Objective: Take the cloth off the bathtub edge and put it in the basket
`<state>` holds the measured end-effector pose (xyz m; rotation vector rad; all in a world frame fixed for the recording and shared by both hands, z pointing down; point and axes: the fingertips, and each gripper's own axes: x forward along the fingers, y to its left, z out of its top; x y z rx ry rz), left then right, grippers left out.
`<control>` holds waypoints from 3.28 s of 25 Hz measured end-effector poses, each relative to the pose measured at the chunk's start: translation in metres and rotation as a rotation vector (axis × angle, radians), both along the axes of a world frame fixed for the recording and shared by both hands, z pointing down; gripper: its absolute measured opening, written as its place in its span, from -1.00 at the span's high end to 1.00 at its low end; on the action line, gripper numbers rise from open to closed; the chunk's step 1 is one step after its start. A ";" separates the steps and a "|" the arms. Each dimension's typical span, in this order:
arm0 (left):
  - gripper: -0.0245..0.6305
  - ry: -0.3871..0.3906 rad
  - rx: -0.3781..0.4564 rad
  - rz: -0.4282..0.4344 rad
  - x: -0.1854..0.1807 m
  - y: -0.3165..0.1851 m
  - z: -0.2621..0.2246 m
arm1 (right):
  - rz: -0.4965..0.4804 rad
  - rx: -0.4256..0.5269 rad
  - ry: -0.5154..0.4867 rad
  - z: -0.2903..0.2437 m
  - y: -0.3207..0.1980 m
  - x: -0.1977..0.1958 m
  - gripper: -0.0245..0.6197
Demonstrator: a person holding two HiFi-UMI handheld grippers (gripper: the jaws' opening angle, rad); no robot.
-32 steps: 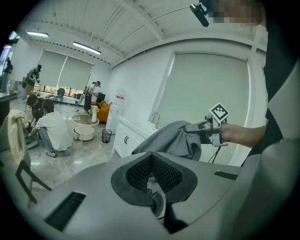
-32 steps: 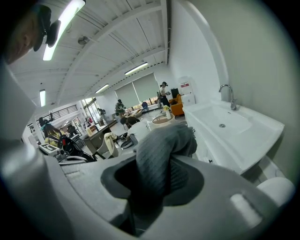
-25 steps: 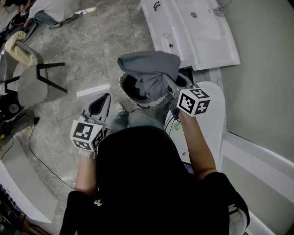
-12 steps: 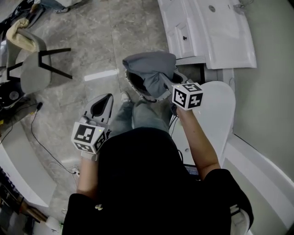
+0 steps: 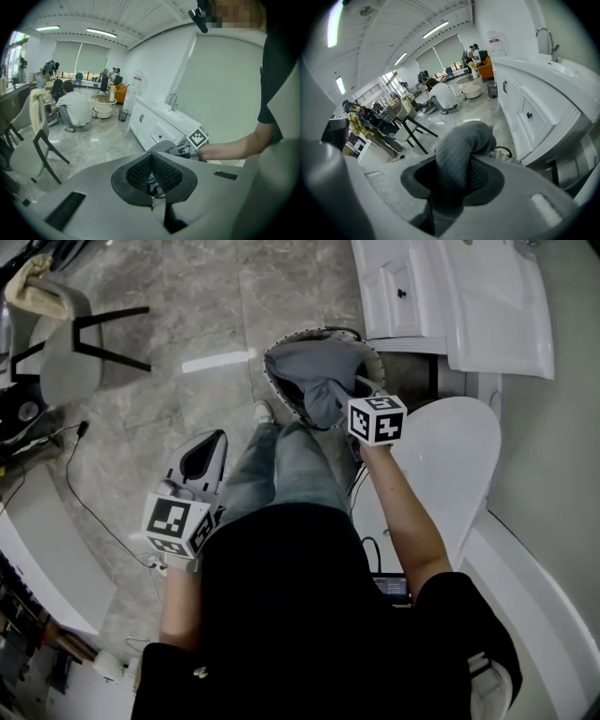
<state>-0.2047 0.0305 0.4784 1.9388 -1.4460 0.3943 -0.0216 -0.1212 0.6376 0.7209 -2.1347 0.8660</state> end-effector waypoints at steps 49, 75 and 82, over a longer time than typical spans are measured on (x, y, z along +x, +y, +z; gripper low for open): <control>0.89 -0.018 -0.394 -0.042 -0.002 0.085 0.184 | -0.067 -0.174 0.377 0.433 0.004 -0.029 0.42; 0.89 -0.003 -0.283 -0.044 0.004 0.063 0.148 | -0.108 -0.102 0.361 0.353 0.004 -0.033 0.26; 0.89 -0.001 -0.205 -0.028 0.009 0.043 0.113 | -0.123 -0.047 0.342 0.283 0.003 -0.025 0.56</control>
